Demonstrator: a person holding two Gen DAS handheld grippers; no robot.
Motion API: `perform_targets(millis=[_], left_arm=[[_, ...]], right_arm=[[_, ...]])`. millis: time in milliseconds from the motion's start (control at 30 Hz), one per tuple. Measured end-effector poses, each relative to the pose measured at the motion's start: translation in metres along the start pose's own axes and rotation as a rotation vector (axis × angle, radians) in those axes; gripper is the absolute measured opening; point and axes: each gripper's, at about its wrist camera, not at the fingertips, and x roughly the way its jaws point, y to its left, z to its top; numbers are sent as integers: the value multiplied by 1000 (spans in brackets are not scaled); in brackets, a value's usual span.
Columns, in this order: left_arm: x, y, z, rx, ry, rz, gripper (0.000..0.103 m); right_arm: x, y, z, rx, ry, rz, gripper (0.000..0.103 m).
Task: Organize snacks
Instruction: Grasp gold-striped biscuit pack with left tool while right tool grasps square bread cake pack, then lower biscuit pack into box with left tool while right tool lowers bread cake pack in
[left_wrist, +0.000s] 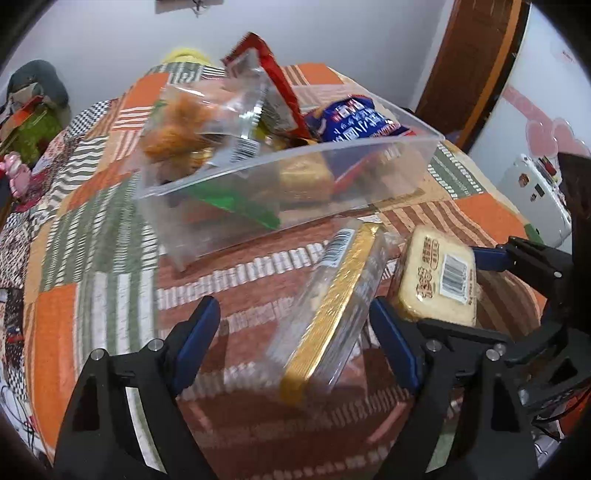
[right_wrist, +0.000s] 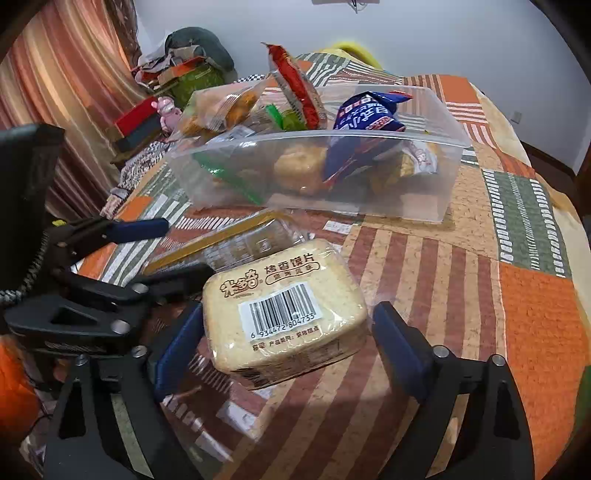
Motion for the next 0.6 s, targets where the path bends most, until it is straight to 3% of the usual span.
perform_targets(millis=[133,267,333,600], left_arm=[[19,-9,3,16,27,-49,64],[22,-21,0,67,-10,-19,55],[20,-25,-1,80,-12,-31,41],[0,-29,-4,65,-31,-34,36]], right_arm=[[-5,-16,-1,35,-22,-9,85],[-9,-24,-2,58,-41,-37,83],[-13,-28,-4,74,-47,-52,83],[-32,-33,-8,102,-81,-71,82]])
